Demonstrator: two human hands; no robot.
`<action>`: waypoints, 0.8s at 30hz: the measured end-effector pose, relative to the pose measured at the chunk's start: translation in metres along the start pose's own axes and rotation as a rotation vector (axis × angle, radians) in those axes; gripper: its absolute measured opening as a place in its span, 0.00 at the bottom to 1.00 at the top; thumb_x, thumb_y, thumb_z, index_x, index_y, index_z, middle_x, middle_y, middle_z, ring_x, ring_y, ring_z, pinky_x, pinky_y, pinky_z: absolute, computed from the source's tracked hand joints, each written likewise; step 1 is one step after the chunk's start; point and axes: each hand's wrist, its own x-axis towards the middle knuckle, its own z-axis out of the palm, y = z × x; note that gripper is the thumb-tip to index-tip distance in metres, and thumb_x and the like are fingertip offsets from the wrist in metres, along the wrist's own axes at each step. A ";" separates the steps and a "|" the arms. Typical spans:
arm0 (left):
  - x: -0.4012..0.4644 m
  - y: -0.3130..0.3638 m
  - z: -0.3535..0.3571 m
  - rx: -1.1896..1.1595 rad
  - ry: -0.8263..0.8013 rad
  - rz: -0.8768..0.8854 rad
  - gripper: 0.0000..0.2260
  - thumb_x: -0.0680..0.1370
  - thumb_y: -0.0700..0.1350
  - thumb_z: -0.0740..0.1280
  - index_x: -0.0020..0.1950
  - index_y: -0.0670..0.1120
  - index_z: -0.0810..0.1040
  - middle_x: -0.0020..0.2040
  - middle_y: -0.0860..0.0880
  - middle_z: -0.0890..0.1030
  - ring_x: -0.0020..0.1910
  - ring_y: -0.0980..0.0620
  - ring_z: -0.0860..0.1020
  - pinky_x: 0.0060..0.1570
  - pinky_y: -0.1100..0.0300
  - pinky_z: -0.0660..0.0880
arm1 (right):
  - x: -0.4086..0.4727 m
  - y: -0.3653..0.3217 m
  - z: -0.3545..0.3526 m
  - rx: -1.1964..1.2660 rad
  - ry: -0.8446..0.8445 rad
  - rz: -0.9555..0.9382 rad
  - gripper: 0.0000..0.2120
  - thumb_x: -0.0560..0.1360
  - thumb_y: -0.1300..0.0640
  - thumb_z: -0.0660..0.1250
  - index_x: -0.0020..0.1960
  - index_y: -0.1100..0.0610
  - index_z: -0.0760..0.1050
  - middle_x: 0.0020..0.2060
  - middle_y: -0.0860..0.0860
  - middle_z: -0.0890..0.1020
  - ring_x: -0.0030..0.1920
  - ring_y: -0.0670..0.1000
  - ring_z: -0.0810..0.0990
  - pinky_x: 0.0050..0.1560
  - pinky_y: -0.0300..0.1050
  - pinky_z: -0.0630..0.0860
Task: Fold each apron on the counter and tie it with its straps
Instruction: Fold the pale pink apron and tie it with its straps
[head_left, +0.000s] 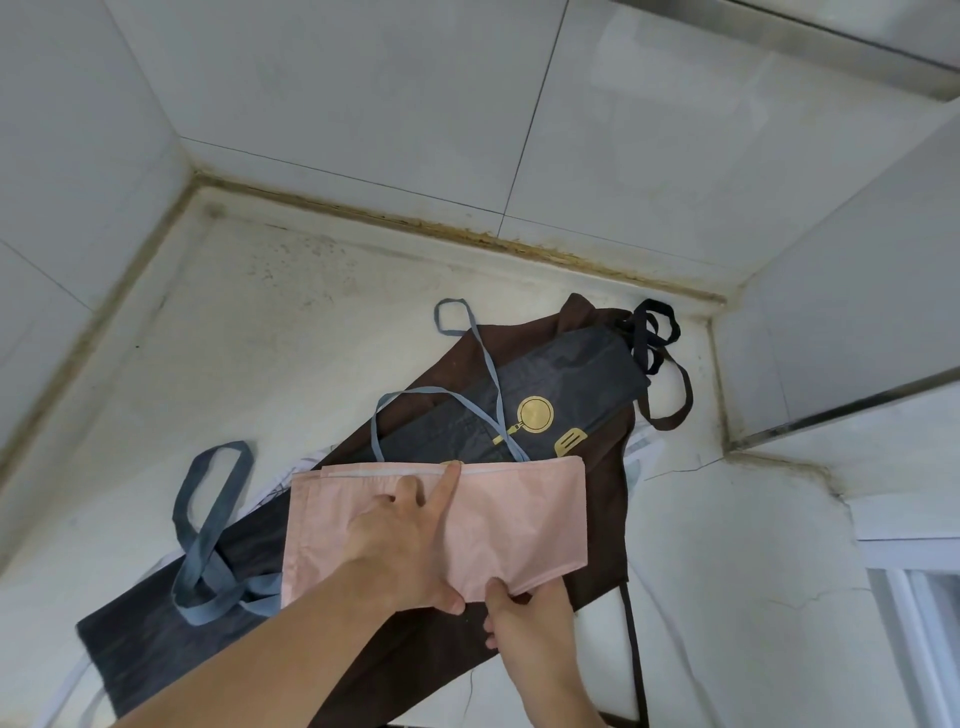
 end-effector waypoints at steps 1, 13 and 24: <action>-0.001 0.000 0.000 0.001 0.004 0.005 0.67 0.60 0.76 0.74 0.78 0.62 0.25 0.70 0.47 0.65 0.60 0.44 0.75 0.50 0.50 0.80 | 0.001 0.002 0.004 -0.024 -0.003 -0.017 0.19 0.72 0.54 0.78 0.58 0.45 0.73 0.43 0.50 0.85 0.39 0.52 0.86 0.43 0.55 0.87; -0.008 -0.016 -0.010 -0.229 -0.036 0.112 0.64 0.62 0.71 0.76 0.79 0.67 0.31 0.73 0.51 0.64 0.66 0.45 0.72 0.63 0.48 0.76 | -0.012 0.003 0.005 -0.010 0.128 -0.143 0.18 0.73 0.61 0.74 0.58 0.49 0.73 0.34 0.46 0.85 0.36 0.49 0.85 0.45 0.48 0.83; -0.044 -0.072 -0.029 -1.825 -0.288 -0.134 0.26 0.77 0.65 0.71 0.69 0.51 0.80 0.63 0.41 0.84 0.64 0.37 0.81 0.67 0.35 0.75 | -0.035 -0.003 0.047 -0.887 0.193 -0.946 0.50 0.60 0.61 0.73 0.81 0.48 0.64 0.40 0.47 0.73 0.37 0.52 0.74 0.44 0.46 0.77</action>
